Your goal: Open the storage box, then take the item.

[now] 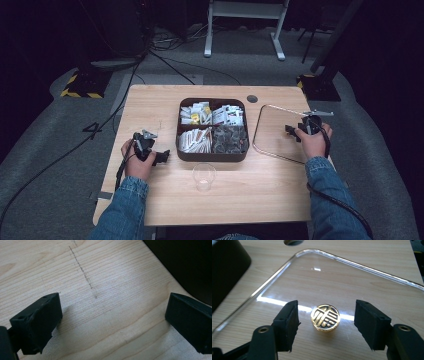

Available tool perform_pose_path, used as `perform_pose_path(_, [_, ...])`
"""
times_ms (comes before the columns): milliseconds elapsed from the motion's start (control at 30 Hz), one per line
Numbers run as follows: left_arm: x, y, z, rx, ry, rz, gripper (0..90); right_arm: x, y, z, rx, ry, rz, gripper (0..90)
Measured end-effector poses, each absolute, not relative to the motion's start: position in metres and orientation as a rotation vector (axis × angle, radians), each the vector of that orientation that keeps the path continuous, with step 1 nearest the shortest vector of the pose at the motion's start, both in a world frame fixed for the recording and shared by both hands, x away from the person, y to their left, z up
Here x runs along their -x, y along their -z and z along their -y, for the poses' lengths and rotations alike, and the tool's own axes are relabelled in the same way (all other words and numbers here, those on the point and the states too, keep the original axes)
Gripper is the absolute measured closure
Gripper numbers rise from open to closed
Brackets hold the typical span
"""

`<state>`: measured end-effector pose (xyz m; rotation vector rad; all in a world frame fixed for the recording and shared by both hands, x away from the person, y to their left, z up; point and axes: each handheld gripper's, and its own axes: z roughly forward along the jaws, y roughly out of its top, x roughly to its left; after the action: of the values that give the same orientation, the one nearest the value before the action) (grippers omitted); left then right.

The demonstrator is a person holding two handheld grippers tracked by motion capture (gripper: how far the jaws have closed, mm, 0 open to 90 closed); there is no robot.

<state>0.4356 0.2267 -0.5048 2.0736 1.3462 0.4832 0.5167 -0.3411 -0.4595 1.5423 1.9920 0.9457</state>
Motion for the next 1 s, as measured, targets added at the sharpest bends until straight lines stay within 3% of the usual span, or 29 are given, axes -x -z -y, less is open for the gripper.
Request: perform_pose_path(1000, [-0.436, 0.505, -0.227, -2.075, -0.48, -1.345, 1.1, -0.49, 0.397, 0.276, -1.384, -1.155, -2.092, 39.7])
